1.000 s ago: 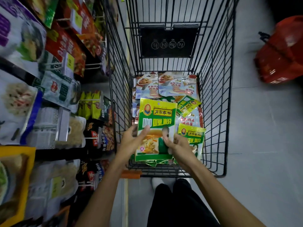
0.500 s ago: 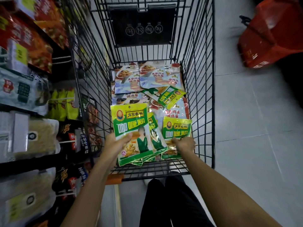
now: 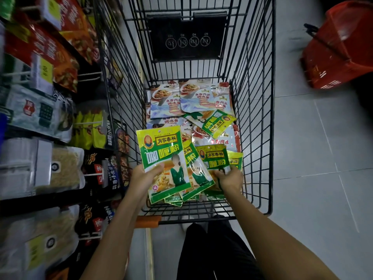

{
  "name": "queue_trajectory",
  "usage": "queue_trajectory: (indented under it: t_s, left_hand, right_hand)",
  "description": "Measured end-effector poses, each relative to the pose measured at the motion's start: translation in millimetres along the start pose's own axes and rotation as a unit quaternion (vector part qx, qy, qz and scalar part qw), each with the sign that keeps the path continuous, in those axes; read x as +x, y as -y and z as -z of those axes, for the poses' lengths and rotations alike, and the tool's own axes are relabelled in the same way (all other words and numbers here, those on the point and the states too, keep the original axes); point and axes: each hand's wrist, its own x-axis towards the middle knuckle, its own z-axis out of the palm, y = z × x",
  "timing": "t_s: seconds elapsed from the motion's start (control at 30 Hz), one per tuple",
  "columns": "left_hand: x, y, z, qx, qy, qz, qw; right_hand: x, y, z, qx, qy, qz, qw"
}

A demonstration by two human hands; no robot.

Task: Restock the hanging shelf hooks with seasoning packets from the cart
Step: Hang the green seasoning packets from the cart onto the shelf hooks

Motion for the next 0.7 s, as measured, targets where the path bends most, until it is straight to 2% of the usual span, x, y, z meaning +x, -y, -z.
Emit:
queue_trajectory:
  t_s: [0.23,0.43,0.6,0.7]
  left_hand:
    - [-24,-32,9,-0.016,-0.026,-0.043,0.999]
    - [-75,-97,29,-0.045,-0.1,-0.135,0.985]
    - [-150,-154,64,-0.082,-0.181,-0.266,0.943]
    - [-217,-181,82,-0.079,-0.25,-0.342,0.902]
  right_hand:
    - [-25,33,50,0.142,-0.009,0.145,0.979]
    - [-73,109,122,0.255,0.078,0.213,0.94]
    - [-137,176,175,0.302,0.14,0.322,0.887]
    - [-182,206,202,0.311,0.214,0.412,0.829]
